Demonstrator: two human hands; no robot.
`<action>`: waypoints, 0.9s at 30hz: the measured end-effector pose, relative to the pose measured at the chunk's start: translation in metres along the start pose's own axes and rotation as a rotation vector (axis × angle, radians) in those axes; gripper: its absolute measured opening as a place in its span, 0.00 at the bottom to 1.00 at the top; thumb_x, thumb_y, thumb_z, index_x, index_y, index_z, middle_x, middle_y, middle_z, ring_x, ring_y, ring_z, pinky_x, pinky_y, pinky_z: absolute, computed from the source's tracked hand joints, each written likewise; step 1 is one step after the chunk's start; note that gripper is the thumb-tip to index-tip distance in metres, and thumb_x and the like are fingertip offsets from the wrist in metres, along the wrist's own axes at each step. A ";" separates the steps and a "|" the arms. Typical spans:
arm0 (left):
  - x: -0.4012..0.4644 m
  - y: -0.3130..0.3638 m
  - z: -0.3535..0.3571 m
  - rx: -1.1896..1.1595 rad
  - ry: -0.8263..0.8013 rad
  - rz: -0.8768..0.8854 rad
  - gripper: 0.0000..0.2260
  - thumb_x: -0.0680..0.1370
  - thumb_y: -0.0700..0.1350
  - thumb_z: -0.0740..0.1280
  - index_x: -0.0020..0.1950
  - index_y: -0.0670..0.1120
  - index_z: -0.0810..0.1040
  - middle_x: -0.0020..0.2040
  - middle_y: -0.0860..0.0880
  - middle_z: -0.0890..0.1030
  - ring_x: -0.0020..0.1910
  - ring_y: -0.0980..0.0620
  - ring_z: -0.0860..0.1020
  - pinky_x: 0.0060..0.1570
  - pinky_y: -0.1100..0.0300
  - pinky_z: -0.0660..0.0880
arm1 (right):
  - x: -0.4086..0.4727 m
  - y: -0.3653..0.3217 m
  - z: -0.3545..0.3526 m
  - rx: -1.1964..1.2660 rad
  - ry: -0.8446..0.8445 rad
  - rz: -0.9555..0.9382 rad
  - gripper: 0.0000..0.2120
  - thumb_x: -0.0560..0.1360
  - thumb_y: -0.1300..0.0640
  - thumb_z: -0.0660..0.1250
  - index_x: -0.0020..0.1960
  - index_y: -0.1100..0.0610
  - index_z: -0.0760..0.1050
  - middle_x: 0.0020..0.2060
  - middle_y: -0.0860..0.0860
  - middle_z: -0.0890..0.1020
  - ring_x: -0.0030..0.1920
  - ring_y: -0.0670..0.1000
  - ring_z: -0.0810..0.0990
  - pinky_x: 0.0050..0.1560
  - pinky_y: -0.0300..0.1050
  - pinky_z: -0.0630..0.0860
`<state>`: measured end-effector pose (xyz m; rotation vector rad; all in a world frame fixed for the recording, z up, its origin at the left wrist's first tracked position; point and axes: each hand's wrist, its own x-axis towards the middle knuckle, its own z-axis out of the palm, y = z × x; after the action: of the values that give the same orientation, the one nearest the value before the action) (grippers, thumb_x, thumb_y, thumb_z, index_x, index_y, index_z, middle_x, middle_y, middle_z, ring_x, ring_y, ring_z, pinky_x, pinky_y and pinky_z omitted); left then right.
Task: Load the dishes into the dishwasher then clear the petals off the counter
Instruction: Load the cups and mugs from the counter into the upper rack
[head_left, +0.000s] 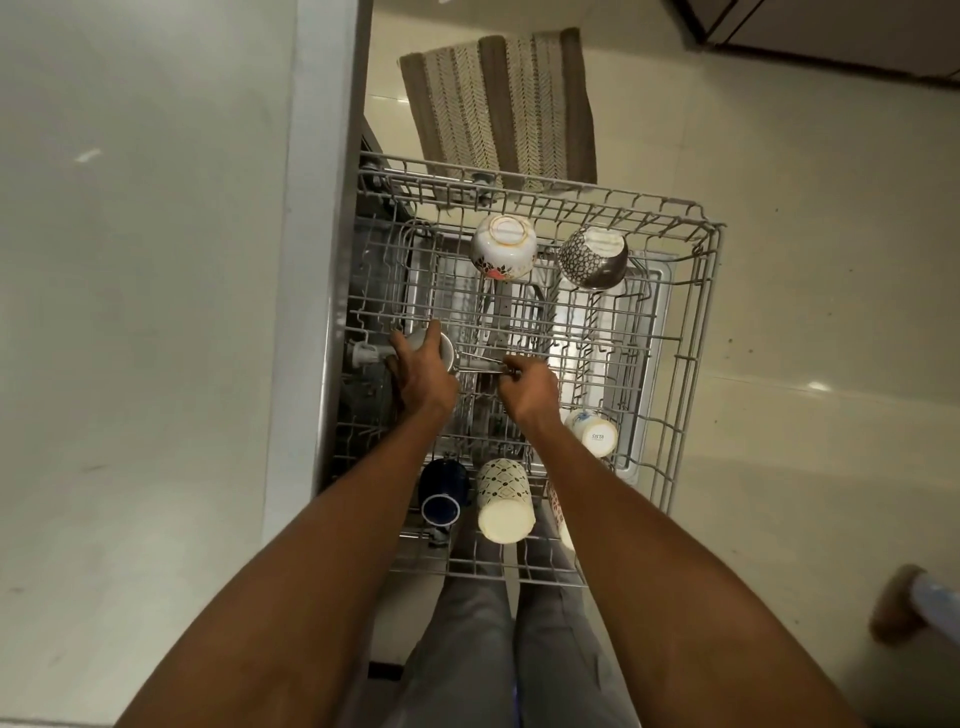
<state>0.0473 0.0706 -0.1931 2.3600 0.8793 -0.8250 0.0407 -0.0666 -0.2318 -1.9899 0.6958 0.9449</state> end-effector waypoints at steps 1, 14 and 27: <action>-0.001 0.000 0.000 0.005 0.005 0.002 0.40 0.73 0.32 0.74 0.78 0.59 0.64 0.79 0.42 0.50 0.71 0.36 0.66 0.64 0.47 0.74 | 0.000 0.000 -0.001 -0.005 0.002 -0.010 0.21 0.81 0.64 0.67 0.72 0.53 0.75 0.54 0.54 0.85 0.39 0.50 0.84 0.40 0.46 0.84; -0.008 -0.004 -0.001 0.113 0.061 0.077 0.45 0.73 0.37 0.76 0.81 0.62 0.56 0.78 0.42 0.56 0.73 0.39 0.61 0.65 0.45 0.70 | -0.027 0.001 -0.031 -0.157 0.066 -0.126 0.22 0.83 0.66 0.62 0.75 0.54 0.73 0.55 0.49 0.81 0.35 0.43 0.76 0.26 0.29 0.71; -0.075 0.008 -0.047 -0.091 0.101 0.235 0.40 0.75 0.34 0.70 0.81 0.52 0.54 0.81 0.47 0.46 0.76 0.38 0.63 0.69 0.42 0.72 | -0.099 -0.036 -0.087 -0.152 0.209 -0.225 0.14 0.82 0.63 0.62 0.64 0.57 0.81 0.53 0.55 0.85 0.46 0.52 0.83 0.49 0.43 0.80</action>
<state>0.0243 0.0637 -0.1076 2.3839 0.6471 -0.5647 0.0425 -0.1084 -0.1016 -2.2696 0.5101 0.6789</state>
